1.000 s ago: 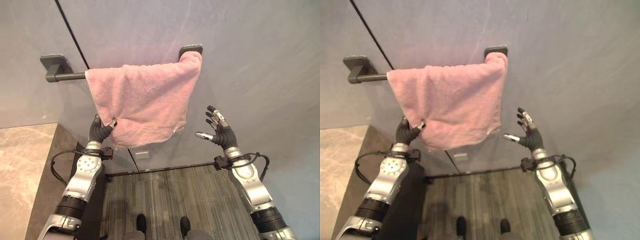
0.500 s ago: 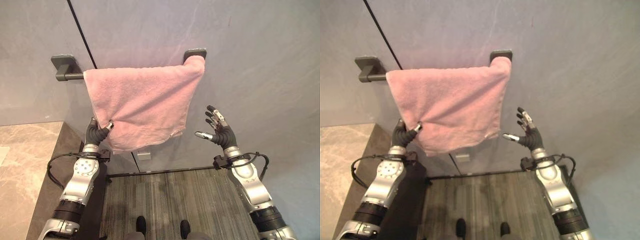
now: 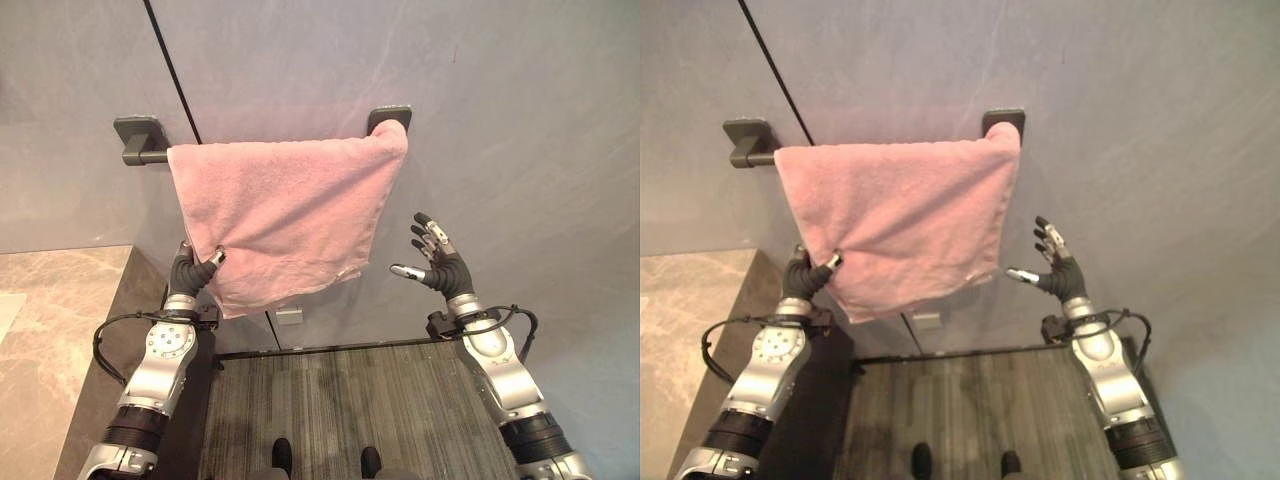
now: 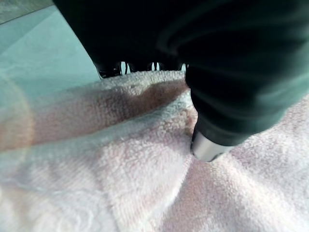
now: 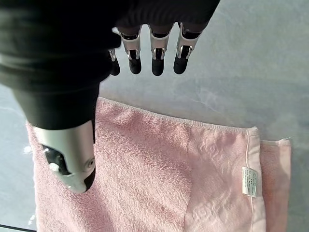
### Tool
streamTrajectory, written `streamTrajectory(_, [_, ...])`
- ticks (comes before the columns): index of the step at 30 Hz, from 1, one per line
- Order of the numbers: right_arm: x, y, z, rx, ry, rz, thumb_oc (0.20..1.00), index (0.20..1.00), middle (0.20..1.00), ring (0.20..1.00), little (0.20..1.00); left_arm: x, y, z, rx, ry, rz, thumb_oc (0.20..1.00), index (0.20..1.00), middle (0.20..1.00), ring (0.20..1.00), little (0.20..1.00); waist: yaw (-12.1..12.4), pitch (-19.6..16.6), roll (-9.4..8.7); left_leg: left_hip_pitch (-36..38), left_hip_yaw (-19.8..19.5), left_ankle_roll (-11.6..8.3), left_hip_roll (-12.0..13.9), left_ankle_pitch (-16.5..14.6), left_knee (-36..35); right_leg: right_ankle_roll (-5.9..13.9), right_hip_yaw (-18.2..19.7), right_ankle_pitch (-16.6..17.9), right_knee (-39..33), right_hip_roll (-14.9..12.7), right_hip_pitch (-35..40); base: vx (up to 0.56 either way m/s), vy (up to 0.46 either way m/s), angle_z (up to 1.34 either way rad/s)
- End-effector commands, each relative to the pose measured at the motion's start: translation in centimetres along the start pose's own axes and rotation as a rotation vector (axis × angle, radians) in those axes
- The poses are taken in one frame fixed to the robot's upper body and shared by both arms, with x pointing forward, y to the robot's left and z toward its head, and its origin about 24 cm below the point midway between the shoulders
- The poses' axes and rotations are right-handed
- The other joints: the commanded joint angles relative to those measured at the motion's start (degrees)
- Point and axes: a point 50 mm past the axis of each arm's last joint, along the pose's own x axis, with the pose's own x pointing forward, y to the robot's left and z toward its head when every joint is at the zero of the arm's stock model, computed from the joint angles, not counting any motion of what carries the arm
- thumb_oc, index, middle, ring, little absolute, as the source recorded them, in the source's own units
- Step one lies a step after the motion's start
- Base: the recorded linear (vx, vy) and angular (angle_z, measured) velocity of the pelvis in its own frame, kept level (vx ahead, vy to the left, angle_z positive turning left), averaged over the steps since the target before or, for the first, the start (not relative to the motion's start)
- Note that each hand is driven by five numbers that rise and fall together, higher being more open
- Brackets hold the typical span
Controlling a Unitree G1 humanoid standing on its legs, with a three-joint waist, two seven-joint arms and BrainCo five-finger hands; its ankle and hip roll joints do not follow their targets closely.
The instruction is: Put brush and paste in cup on sink, flatten towel.
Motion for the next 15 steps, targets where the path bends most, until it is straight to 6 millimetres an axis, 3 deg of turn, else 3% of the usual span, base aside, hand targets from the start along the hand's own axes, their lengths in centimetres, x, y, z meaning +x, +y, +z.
streamTrajectory(1, [0.97,0.01,1.45,0.013,-0.081,-0.017,1.000,1.000,1.000,1.000,1.000,1.41,2.80,2.15,0.027,-0.096,0.072,0.200,0.200,0.200,0.200,0.200,1.4,-1.1,-3.15,2.3,0.3,0.87,-1.3,-10.1,2.2,4.16,-3.2,-4.8,0.3,-4.3,-1.6,0.00,0.000,0.00])
streamTrajectory(15, [1.03,0.17,1.36,0.015,-0.078,-0.012,1.000,1.000,1.000,1.000,1.000,1.06,3.58,1.70,0.024,-0.079,0.105,0.200,0.200,0.200,0.200,0.200,2.1,-0.8,-4.24,1.4,0.1,1.05,-1.3,-10.2,2.9,4.24,-3.3,-4.7,0.8,-4.5,-2.2,0.00,0.013,0.03])
